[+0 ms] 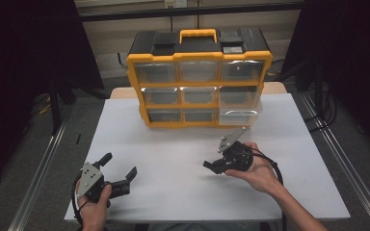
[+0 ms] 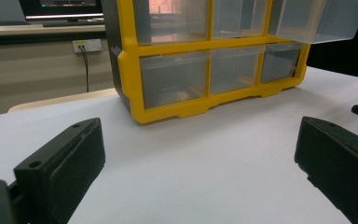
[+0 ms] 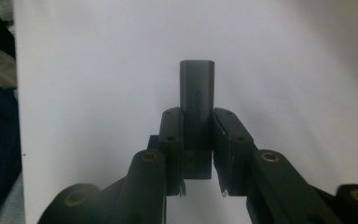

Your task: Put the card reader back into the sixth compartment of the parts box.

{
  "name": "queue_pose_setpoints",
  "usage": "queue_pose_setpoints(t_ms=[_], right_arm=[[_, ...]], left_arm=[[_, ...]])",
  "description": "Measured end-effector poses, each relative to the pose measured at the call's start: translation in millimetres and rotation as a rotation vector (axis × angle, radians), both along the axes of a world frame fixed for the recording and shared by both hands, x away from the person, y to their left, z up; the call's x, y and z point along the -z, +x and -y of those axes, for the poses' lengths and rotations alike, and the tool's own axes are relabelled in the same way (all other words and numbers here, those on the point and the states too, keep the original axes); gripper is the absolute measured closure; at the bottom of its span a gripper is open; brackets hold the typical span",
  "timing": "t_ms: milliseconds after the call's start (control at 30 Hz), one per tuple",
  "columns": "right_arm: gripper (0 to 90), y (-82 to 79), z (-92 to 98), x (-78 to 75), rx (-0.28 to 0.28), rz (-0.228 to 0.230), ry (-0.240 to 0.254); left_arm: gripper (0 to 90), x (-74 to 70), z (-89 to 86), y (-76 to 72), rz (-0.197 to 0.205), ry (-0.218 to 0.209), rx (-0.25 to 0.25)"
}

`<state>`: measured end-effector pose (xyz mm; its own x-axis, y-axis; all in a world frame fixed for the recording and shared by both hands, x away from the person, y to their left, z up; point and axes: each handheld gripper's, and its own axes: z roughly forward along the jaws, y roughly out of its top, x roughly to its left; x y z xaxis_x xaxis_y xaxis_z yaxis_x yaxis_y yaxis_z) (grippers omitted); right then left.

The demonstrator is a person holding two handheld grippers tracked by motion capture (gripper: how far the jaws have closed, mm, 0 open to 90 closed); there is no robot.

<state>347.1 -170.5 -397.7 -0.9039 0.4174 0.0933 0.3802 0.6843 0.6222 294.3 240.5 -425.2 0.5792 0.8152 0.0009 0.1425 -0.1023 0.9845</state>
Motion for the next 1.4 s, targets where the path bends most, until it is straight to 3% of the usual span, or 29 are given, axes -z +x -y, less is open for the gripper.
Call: queue_pose_setpoints(t_ms=[567, 933, 1400], right_arm=[[74.1, -7.7, 13.5, -28.4, 0.001, 0.089, 0.064], [74.1, -9.6, 22.2, -38.4, 0.032, 0.111, 0.096], [74.1, -11.6, 26.5, -56.9, 0.028, 0.144, 0.120]], left_arm=[[2.1, -0.9, -1.0, -0.7, 0.011, -0.003, -0.010], [2.2, -0.2, -1.7, -0.9, 0.007, -0.003, -0.017], [2.2, 0.3, -2.2, -0.4, 0.008, 0.004, -0.026]])
